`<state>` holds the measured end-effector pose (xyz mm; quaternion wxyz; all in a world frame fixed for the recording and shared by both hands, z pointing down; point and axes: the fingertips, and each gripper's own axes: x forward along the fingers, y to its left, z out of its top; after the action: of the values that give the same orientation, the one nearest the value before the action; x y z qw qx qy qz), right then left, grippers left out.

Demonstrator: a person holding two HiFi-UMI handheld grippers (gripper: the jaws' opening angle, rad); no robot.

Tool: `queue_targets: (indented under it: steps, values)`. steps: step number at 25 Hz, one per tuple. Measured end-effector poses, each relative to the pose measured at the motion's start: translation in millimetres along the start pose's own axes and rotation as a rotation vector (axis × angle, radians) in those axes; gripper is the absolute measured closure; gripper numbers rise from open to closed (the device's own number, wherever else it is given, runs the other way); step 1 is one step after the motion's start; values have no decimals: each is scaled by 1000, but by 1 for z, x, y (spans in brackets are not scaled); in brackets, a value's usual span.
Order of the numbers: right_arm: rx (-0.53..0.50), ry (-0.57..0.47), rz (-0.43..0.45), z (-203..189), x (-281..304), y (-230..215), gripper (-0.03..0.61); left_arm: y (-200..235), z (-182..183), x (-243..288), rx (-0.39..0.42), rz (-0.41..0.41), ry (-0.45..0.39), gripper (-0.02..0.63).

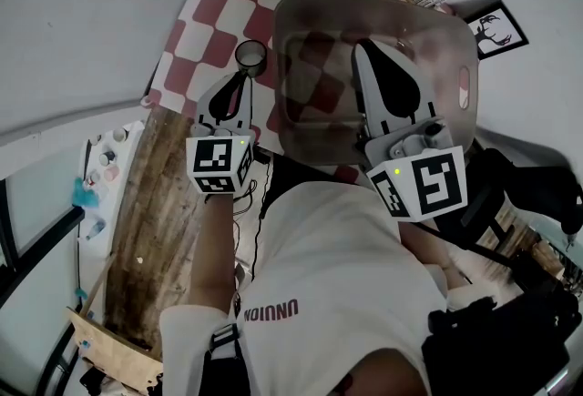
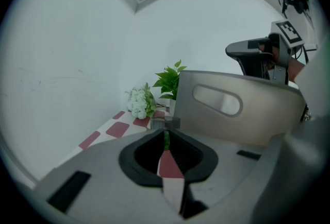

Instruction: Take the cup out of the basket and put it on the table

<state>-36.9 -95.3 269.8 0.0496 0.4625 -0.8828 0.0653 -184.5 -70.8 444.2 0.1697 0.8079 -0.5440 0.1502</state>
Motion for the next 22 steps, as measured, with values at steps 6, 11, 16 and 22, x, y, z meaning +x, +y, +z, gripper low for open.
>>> queue_targets:
  steps: [6, 11, 16, 22]
  values:
    - [0, 4, -5, -1, 0, -2, 560, -1, -16, 5, -12, -3, 37, 569]
    - [0, 7, -4, -3, 1, -3, 561, -1, -23, 8, -18, -3, 53, 569]
    - [1, 7, -8, -2, 2, -3, 561, 0, -29, 10, -32, -6, 67, 569]
    - [0, 8, -6, -3, 2, -2, 561, 2, -42, 16, -42, -2, 96, 569]
